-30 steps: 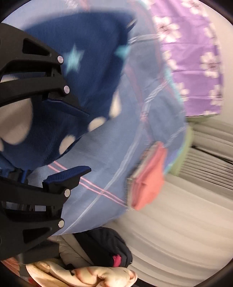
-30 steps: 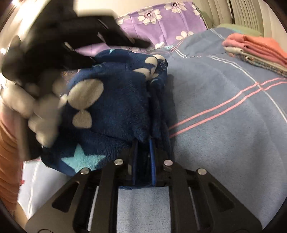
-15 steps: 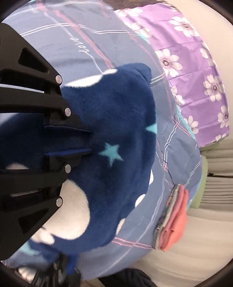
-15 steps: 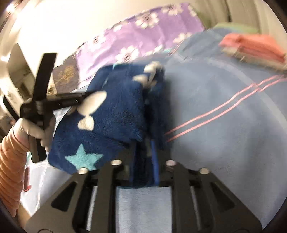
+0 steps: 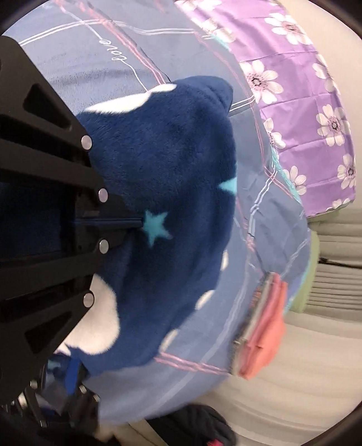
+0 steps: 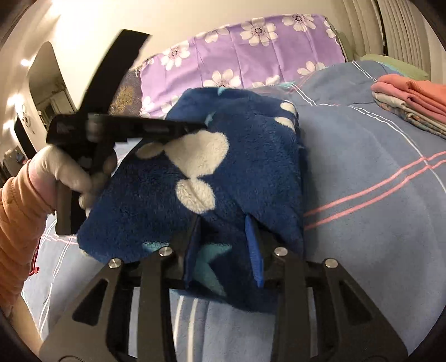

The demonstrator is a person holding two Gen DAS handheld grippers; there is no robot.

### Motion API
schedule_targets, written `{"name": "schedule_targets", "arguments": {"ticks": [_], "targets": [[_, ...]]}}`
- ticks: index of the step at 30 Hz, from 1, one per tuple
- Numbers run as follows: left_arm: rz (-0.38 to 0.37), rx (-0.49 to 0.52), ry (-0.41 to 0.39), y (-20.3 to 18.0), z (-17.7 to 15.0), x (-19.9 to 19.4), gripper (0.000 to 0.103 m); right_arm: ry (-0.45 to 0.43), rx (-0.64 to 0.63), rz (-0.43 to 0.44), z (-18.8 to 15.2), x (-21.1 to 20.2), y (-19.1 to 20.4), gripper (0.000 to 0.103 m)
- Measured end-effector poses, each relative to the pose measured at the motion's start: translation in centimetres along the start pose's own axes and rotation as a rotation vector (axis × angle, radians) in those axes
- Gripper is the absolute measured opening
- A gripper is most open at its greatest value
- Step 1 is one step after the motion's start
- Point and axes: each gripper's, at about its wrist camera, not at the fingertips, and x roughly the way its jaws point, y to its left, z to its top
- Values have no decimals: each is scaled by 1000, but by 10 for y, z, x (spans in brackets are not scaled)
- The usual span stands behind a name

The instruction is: Fold small clothes

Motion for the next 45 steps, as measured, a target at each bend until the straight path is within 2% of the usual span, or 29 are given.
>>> {"name": "schedule_targets", "arguments": {"ticks": [1, 3, 5, 7, 10, 11, 13, 15, 18, 19, 21, 23, 25, 27, 29, 32, 35, 37, 39, 41, 43, 45], "targets": [[14, -23, -27, 8, 7, -8, 3, 4, -17, -12, -1, 0, 3, 32], [102, -39, -100, 21, 20, -22, 3, 11, -43, -24, -4, 4, 4, 32], [100, -64, -139, 32, 32, -29, 3, 22, -23, -17, -3, 4, 2, 32], [74, -64, -113, 36, 39, -17, 3, 24, -34, -28, -4, 2, 5, 32], [139, 26, 63, 32, 30, 49, 3, 25, -46, -39, -1, 5, 11, 32], [143, 57, 92, 31, 21, 72, 3, 24, -45, -37, 2, 10, 8, 32], [106, 15, 71, 35, 21, 76, 3, 25, -43, -42, 3, 11, 9, 32], [118, 39, 83, 35, 23, 72, 3, 25, -42, -47, 2, 13, 9, 32], [235, 104, 44, 19, 22, 57, 2, 36, -49, -40, 3, 13, 8, 32], [260, 114, 6, 13, 20, 40, 5, 40, -41, -29, 4, 14, 3, 32], [226, 87, -78, 9, 11, 3, 18, 45, -22, 2, 5, 12, -2, 32], [218, 67, -167, 8, -5, -37, 45, 47, -7, 29, 5, 11, -7, 32], [222, 74, -226, 3, -29, -73, 59, 47, 5, 47, 5, 11, -9, 32], [193, 86, -240, -3, -62, -101, 65, 44, 9, 57, 5, 11, -11, 32], [163, 105, -215, -17, -101, -120, 71, 39, 15, 70, 4, 9, -12, 32], [117, 139, -168, -40, -142, -127, 76, 37, 30, 92, 3, 8, -15, 32], [97, 157, -150, -66, -163, -123, 76, 37, 24, 88, 3, 8, -14, 32], [107, 161, -130, -80, -162, -109, 76, 34, 18, 77, 3, 7, -12, 32], [157, 160, -99, -91, -160, -89, 76, 33, 16, 74, 3, 8, -12, 33], [288, 135, -99, -91, -151, -72, 76, 29, 13, 74, 3, 9, -12, 32], [376, 115, -113, -87, -143, -70, 77, 22, 6, 64, 1, 9, -12, 31], [462, 170, -98, -86, -146, -72, 77, 4, 16, 41, 0, 7, -12, 24]]}}
